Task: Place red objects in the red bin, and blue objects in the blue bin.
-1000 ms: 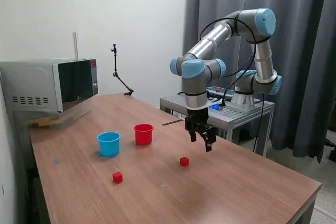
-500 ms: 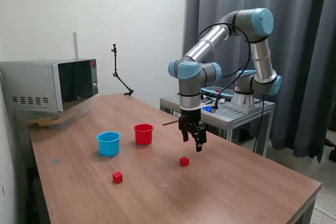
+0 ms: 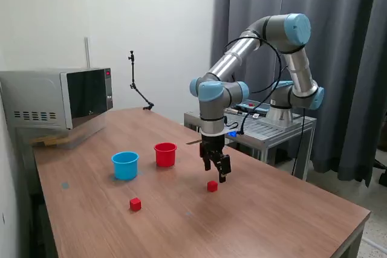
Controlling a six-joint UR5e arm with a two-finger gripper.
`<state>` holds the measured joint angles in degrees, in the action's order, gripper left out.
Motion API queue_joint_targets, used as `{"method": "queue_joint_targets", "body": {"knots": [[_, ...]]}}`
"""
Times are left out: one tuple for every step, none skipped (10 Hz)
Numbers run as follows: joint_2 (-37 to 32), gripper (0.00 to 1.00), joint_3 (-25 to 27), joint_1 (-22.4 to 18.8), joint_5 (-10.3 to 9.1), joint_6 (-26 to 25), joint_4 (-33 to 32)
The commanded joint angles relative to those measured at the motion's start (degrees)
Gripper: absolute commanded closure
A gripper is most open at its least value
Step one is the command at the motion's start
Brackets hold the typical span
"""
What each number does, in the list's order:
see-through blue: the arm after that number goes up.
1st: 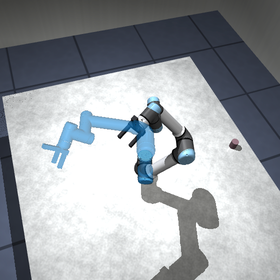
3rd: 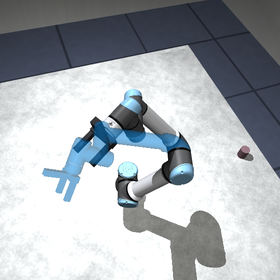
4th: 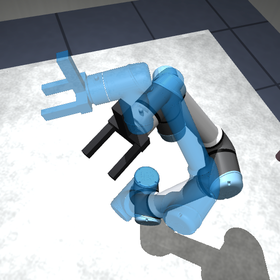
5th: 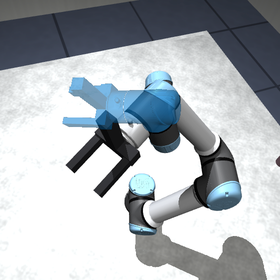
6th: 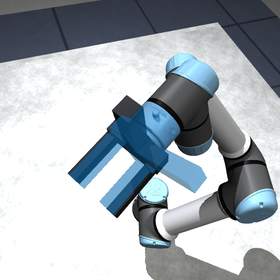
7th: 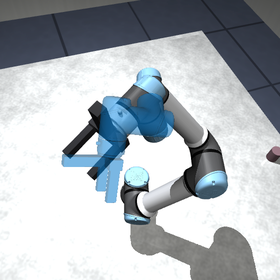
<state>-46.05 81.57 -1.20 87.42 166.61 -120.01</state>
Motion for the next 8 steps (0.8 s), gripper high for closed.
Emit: {"method": "queue_joint_targets", "body": {"knots": [[1.22, 0.0, -0.18, 0.41, -0.05, 0.47, -0.57], [1.83, 0.0, -0.18, 0.67, -0.14, 0.65, -0.84], [2.28, 0.0, -0.18, 0.68, -0.14, 0.65, -1.19], [2.54, 0.0, -0.18, 0.68, -0.14, 0.65, -2.15], [2.8, 0.0, -0.36, 0.68, -0.14, 0.65, -2.77], [3.24, 0.0, -0.36, 0.68, -0.06, 0.73, -4.16], [3.59, 0.0, -0.27, 0.68, 0.03, 0.74, -5.05], [3.6, 0.0, -0.1, 0.68, 0.12, 0.74, -5.58]]}}
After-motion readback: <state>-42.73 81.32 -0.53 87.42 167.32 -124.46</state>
